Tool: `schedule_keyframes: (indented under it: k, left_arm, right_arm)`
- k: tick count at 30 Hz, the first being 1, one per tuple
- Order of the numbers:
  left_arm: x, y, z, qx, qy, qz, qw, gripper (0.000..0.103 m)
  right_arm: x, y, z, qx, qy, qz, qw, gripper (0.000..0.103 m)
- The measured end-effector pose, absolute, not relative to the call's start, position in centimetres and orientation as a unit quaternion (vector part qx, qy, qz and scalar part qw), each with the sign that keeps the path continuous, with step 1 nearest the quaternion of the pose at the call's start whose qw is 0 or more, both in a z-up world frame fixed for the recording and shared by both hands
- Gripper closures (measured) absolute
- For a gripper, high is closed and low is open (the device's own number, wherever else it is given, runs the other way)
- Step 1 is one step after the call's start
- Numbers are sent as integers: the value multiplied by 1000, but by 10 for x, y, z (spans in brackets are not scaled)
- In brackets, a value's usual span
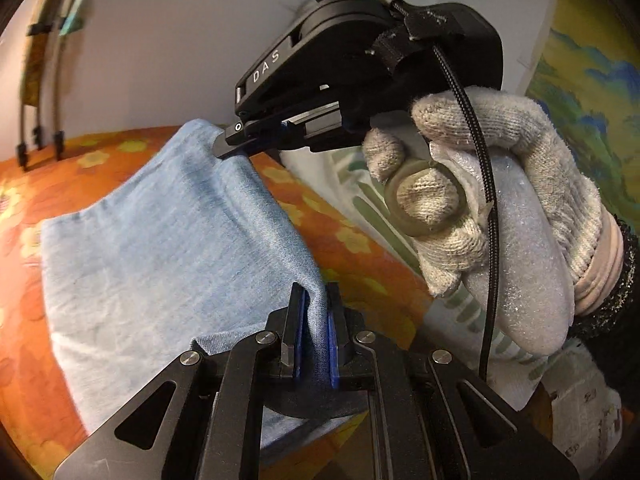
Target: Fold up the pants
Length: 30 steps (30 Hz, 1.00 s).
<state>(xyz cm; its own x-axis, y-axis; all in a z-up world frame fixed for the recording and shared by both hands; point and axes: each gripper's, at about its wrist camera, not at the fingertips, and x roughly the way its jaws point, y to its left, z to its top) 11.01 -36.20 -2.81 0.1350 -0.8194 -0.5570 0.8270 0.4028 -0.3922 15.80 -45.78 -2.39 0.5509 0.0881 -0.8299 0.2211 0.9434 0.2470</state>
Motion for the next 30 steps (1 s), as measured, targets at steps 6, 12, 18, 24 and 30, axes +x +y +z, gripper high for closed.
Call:
schedule_keyframes:
  k: [6,12,18,24,30]
  left_arm:
    - [126,-385,-43,6,384,-555,738,95]
    - [149,-395,-53,8,390,-564,728,95]
    - [152,-403,-52,9,389,-573,721,95]
    - [161,-403,-64,16,396,-567,722,95]
    - [173,-403,-69,28,401,-560,725,95]
  right_arm:
    - [150,-490,-32,173,475,-58,861,97]
    - [143,-515,-42,178,477,-74,857,97]
    - [139,-537,-49,181,479,-96,854,97]
    - [143,-550,-69,182,491,-111,845,98]
    - [151,-555,-94,176,509,-121,834,98]
